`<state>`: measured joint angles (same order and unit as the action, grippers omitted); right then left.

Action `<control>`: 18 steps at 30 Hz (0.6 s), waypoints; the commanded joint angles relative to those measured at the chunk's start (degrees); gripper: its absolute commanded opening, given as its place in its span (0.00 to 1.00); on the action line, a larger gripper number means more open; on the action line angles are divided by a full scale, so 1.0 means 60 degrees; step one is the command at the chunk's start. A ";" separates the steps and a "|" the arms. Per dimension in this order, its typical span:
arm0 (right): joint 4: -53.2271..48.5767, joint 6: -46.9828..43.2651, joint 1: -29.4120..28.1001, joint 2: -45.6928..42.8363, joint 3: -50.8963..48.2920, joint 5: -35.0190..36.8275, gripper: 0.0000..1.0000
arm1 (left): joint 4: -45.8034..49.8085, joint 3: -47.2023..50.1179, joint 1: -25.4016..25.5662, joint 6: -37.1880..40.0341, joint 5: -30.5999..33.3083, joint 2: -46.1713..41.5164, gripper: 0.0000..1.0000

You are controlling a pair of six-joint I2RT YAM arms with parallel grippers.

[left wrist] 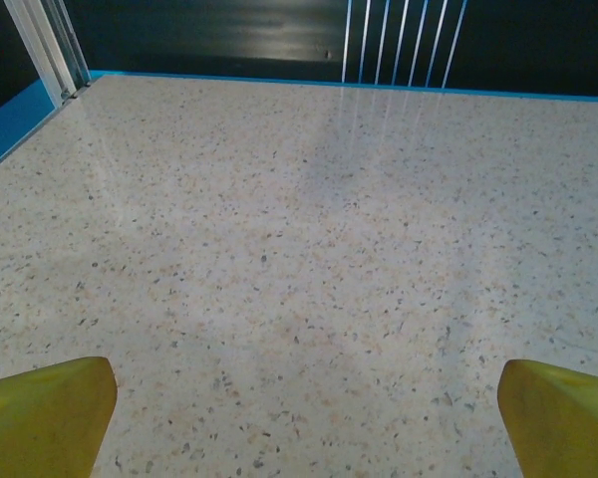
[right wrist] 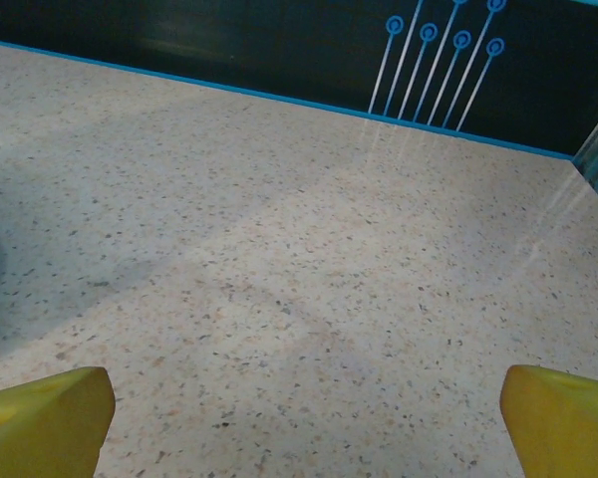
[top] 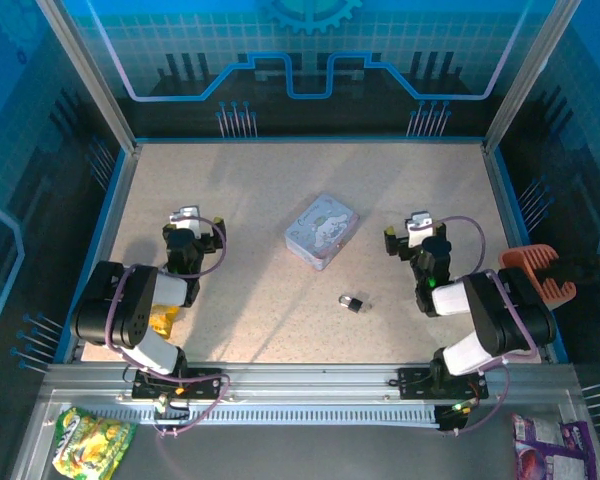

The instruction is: Unlock a padlock with a key

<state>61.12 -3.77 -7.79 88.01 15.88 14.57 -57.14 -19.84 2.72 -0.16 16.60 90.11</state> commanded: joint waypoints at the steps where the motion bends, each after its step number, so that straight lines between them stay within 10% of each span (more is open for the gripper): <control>1: -0.0327 0.0523 0.0262 0.0025 0.0438 -0.0360 1.00 | 0.0153 -0.0122 -0.0097 -0.0222 -0.0174 -0.0121 0.99; 18: -0.1037 0.0892 0.0427 0.0083 0.0880 0.0171 1.00 | 0.0160 -0.0122 -0.0099 -0.0207 -0.0179 -0.0128 0.99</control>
<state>54.76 0.69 -5.89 88.33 20.45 14.61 -55.77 -19.84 2.72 -0.16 16.60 90.11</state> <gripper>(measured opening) 0.996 0.992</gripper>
